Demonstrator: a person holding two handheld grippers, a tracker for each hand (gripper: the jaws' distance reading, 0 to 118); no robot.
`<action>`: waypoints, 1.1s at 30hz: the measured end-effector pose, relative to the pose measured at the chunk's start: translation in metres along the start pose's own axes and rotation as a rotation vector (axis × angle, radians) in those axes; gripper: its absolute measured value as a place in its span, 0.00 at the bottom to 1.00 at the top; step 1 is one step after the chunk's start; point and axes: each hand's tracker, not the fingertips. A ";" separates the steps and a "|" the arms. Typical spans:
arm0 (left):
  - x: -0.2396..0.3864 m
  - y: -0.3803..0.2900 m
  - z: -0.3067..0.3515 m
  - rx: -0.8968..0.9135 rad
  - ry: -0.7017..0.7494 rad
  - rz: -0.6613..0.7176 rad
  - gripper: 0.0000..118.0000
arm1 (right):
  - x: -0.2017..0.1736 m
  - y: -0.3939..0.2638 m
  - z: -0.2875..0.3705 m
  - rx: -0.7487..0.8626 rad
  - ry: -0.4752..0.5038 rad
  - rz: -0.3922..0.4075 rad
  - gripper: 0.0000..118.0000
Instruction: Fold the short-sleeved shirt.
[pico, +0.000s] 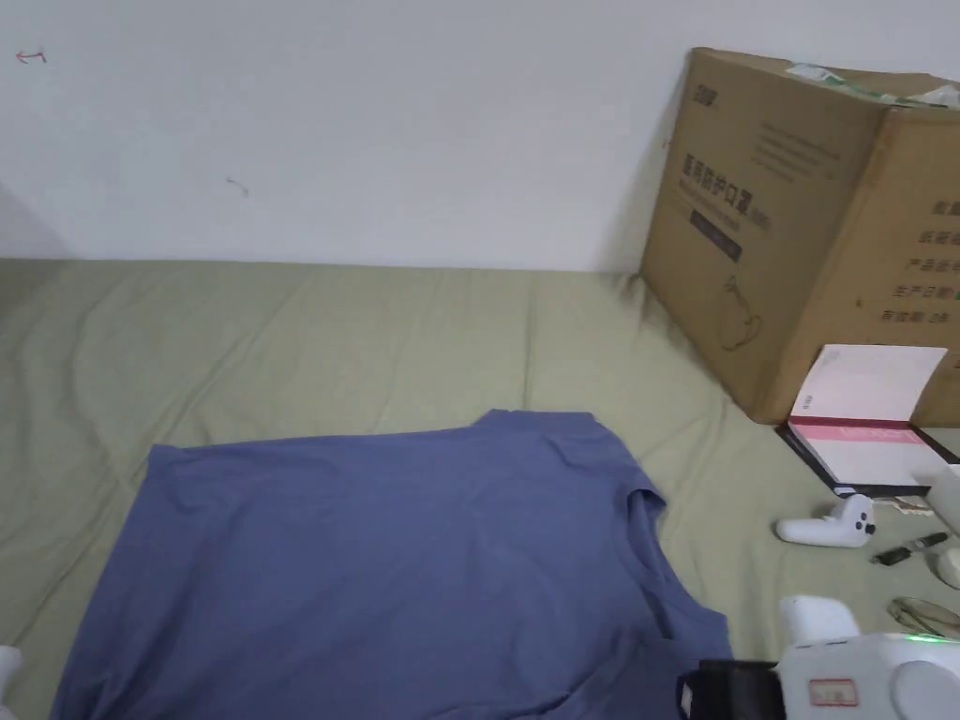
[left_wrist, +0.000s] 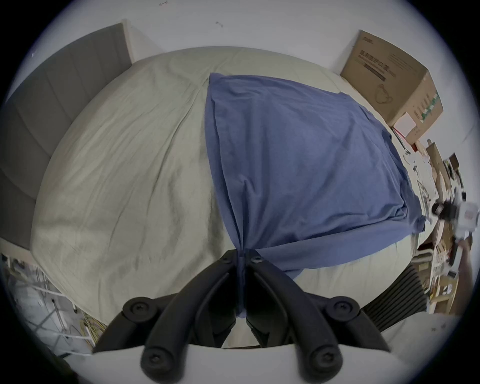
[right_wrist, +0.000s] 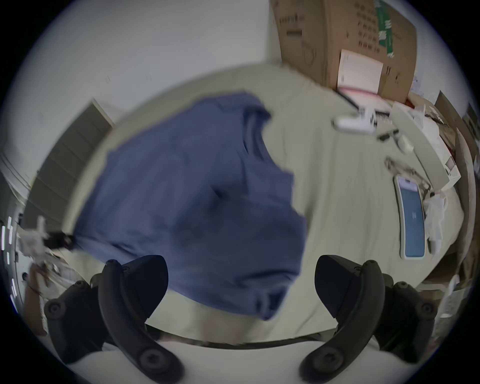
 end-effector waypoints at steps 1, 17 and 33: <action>0.001 -0.001 -0.001 -0.010 -0.006 0.019 0.04 | 0.002 -0.003 -0.012 -0.062 -0.059 0.028 0.95; 0.001 -0.002 0.008 -0.028 -0.039 0.059 0.04 | 0.004 -0.018 0.001 -0.063 0.015 0.103 0.05; -0.014 0.105 0.002 0.129 -0.127 0.270 0.04 | 0.024 0.119 0.010 0.023 0.255 -0.180 0.05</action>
